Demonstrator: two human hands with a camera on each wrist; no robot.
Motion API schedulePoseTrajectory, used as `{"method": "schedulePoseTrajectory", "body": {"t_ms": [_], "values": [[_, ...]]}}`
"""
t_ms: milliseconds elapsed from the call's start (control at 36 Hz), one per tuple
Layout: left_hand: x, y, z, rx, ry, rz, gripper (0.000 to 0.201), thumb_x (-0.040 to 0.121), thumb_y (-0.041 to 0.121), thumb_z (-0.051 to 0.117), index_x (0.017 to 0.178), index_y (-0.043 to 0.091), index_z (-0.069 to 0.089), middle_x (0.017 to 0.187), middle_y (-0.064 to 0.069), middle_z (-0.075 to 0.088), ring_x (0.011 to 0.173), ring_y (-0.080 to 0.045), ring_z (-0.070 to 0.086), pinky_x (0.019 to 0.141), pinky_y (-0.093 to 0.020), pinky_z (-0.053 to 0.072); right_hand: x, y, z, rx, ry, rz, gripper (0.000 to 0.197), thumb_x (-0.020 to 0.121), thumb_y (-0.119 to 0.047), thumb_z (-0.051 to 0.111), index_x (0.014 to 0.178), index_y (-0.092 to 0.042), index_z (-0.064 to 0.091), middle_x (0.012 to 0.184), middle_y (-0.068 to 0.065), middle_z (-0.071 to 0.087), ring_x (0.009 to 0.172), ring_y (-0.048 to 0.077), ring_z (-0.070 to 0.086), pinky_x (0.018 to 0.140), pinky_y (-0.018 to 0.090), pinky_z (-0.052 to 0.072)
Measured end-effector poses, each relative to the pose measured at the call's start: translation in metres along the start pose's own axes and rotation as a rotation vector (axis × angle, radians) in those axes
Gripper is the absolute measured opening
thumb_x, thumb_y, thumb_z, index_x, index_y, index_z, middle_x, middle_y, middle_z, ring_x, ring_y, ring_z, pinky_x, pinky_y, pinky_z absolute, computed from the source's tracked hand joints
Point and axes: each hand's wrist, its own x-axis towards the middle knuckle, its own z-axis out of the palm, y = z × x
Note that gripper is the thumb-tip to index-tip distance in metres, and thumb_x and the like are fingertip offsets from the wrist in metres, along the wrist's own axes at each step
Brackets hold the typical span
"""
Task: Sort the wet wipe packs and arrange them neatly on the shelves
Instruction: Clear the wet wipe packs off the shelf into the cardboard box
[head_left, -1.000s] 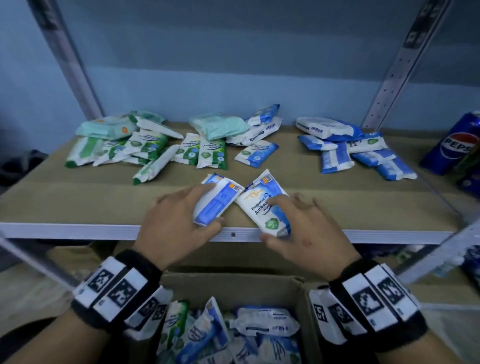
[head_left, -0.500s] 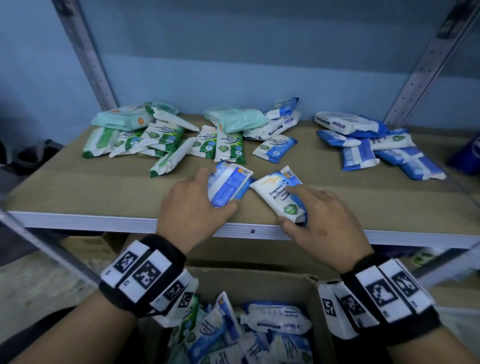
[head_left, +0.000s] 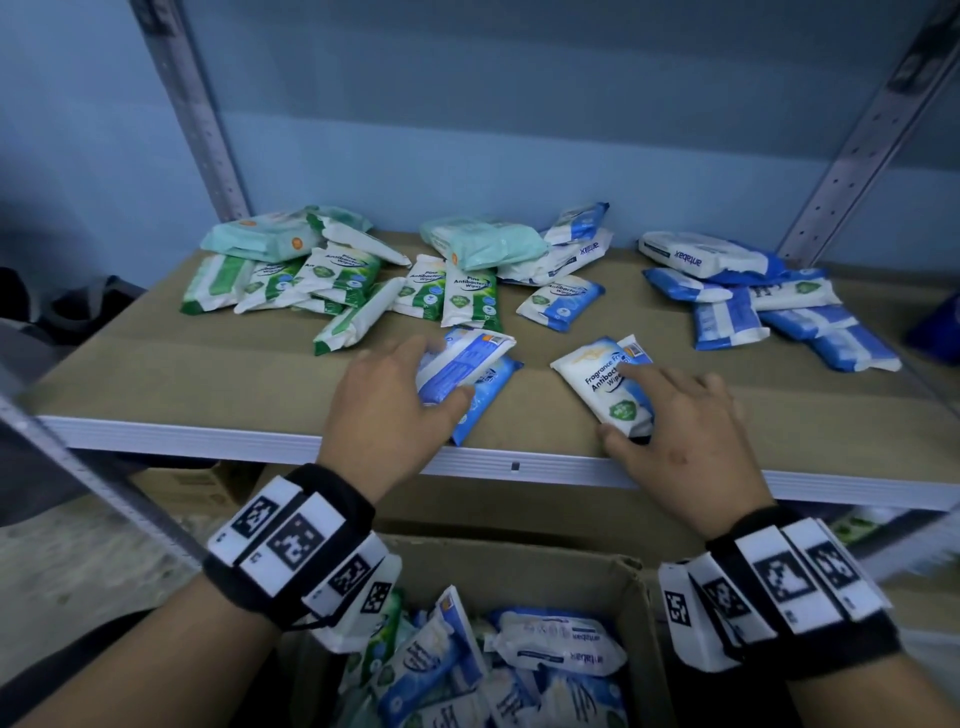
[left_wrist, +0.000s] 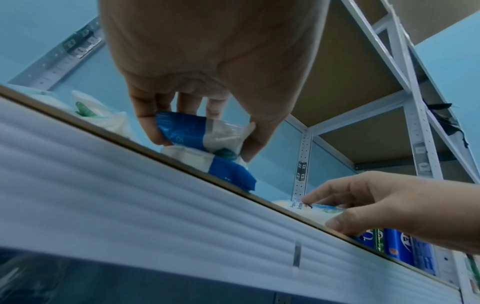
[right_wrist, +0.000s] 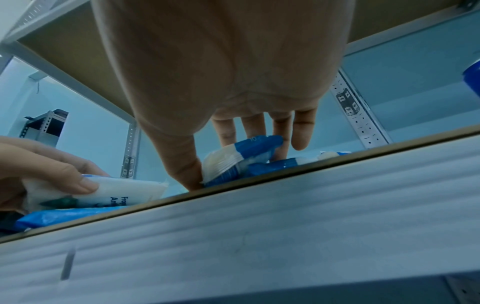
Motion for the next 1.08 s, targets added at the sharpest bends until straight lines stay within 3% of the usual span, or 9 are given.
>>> {"method": "schedulePoseTrajectory", "body": {"t_ms": [111,250,389,472,611,750,917,1000,1083], "values": [[-0.001,-0.002,-0.002,0.029,-0.025,-0.004,0.063,0.076,0.069,0.051,0.119,0.026,0.066,0.115,-0.001,0.065,0.104,-0.023,0.059,0.090,-0.036,0.047,0.001,0.001,0.000,0.054,-0.004,-0.015,0.064,0.081,-0.043,0.071,0.139,-0.028,0.049,0.139,-0.003,0.054,0.113,0.027,0.043,0.096,0.042,0.036],[-0.001,-0.002,-0.005,-0.004,-0.095,-0.014,0.067,0.071,0.062,0.073,0.128,0.028,0.059,0.120,0.001,0.055,0.110,-0.017,0.054,0.094,-0.032,0.044,-0.001,0.002,0.001,0.143,0.002,-0.046,0.069,0.080,-0.051,0.072,0.140,-0.029,0.048,0.137,-0.003,0.055,0.110,0.024,0.044,0.096,0.043,0.040],[-0.002,-0.002,-0.010,0.150,0.037,0.089,0.036,0.083,0.049,0.062,0.110,0.024,0.064,0.084,-0.004,0.066,0.088,-0.027,0.058,0.069,-0.035,0.044,-0.001,0.003,0.002,0.155,0.013,-0.060,0.068,0.078,-0.054,0.073,0.137,-0.030,0.050,0.134,-0.005,0.056,0.107,0.022,0.044,0.095,0.042,0.041],[-0.002,0.003,-0.012,0.129,0.155,0.139,0.033,0.088,0.045,0.048,0.095,0.018,0.065,0.065,-0.004,0.060,0.074,-0.030,0.056,0.065,-0.036,0.041,0.000,0.003,0.002,0.149,0.007,-0.060,0.067,0.077,-0.057,0.071,0.136,-0.030,0.051,0.134,-0.005,0.057,0.106,0.022,0.045,0.095,0.043,0.041],[-0.002,0.009,-0.013,-0.135,0.210,0.095,0.029,0.094,0.038,0.054,0.092,0.016,0.073,0.083,-0.003,0.060,0.083,-0.022,0.050,0.073,-0.036,0.040,-0.002,0.002,0.002,0.157,0.016,-0.063,0.064,0.079,-0.054,0.072,0.135,-0.028,0.053,0.135,-0.005,0.056,0.107,0.021,0.042,0.095,0.043,0.041],[-0.003,0.003,-0.002,-0.178,0.090,-0.057,0.014,0.094,0.038,0.058,0.100,0.025,0.057,0.065,0.011,0.055,0.065,-0.012,0.056,0.061,-0.034,0.036,-0.003,0.000,0.001,0.145,0.005,-0.055,0.063,0.079,-0.058,0.069,0.133,-0.029,0.052,0.135,-0.005,0.056,0.108,0.021,0.042,0.094,0.044,0.041],[-0.001,-0.004,-0.001,0.117,0.121,0.003,0.030,0.095,0.045,0.052,0.108,0.023,0.067,0.114,-0.007,0.058,0.103,-0.032,0.049,0.088,-0.045,0.045,-0.006,-0.004,0.001,0.063,-0.018,-0.066,0.070,0.078,-0.075,0.054,0.134,-0.034,0.051,0.138,-0.010,0.054,0.112,0.021,0.042,0.096,0.042,0.035],[-0.002,-0.001,-0.004,0.071,0.059,0.048,0.048,0.093,0.060,0.044,0.118,0.025,0.064,0.118,-0.005,0.059,0.108,-0.030,0.051,0.092,-0.044,0.045,-0.007,-0.006,-0.003,0.068,-0.018,-0.048,0.067,0.085,-0.073,0.041,0.139,-0.035,0.047,0.138,-0.009,0.055,0.113,0.022,0.042,0.093,0.041,0.030],[-0.007,0.005,-0.004,0.071,-0.061,0.054,0.067,0.081,0.073,0.047,0.129,0.028,0.059,0.121,-0.003,0.059,0.110,-0.025,0.052,0.092,-0.039,0.045,-0.003,-0.003,-0.008,0.129,0.077,0.021,0.050,0.097,-0.054,0.036,0.138,-0.029,0.051,0.124,0.002,0.065,0.109,0.028,0.045,0.092,0.043,0.032]]}}
